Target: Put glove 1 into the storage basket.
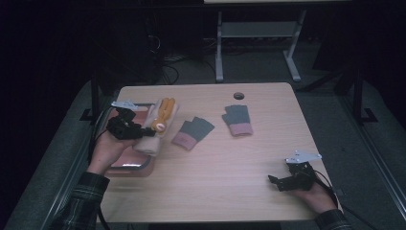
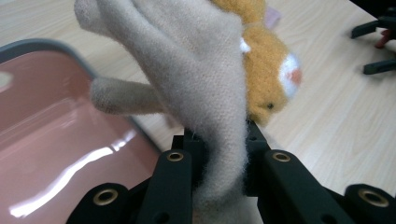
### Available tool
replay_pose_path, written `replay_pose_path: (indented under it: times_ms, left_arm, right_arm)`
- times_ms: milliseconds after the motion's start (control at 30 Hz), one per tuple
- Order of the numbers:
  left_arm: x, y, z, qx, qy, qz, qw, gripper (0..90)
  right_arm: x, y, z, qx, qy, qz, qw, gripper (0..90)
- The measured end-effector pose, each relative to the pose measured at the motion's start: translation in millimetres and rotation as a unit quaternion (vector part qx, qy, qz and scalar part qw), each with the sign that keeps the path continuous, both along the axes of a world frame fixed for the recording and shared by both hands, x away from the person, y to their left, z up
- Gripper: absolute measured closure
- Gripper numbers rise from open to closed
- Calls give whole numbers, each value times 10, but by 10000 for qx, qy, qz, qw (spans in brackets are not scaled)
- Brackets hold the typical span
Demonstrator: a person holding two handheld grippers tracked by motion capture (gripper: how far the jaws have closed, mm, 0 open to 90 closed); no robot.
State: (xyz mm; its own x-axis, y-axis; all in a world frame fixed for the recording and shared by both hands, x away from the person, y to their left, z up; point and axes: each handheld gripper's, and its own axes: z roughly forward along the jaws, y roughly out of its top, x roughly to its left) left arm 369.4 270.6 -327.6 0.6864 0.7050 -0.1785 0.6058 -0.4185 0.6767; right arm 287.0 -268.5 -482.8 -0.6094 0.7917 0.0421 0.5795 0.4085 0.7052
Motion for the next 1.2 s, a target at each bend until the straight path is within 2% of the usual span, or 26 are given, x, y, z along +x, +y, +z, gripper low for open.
replay_pose_path:
  times_ms: [300, 567, 833, 1000, 1067, 1200]
  left_arm:
    - [38, 396, -35, 128, 72, 391, 9991, 780]
    - [114, 590, -282, 264, 387, 595, 9971, 779]
    - [205, 625, -564, 419, 753, 687, 9939, 775]
    - [258, 603, -714, 636, 925, 714, 9911, 770]
    - [279, 583, -740, 802, 1007, 717, 9891, 766]
    - [309, 539, -769, 900, 1104, 742, 9870, 738]
  right_arm:
    - [4, -3, -2, -9, -31, 6, 10000, 37]
    - [4, -3, -1, -3, -22, 3, 10000, 37]
    - [4, -4, -2, -5, -27, 8, 10000, 37]
    - [4, -4, -1, -6, -26, 10, 10000, 37]
    - [4, -4, -1, -6, -27, 11, 10000, 37]
    - [5, -4, -2, -5, -28, 11, 10000, 37]
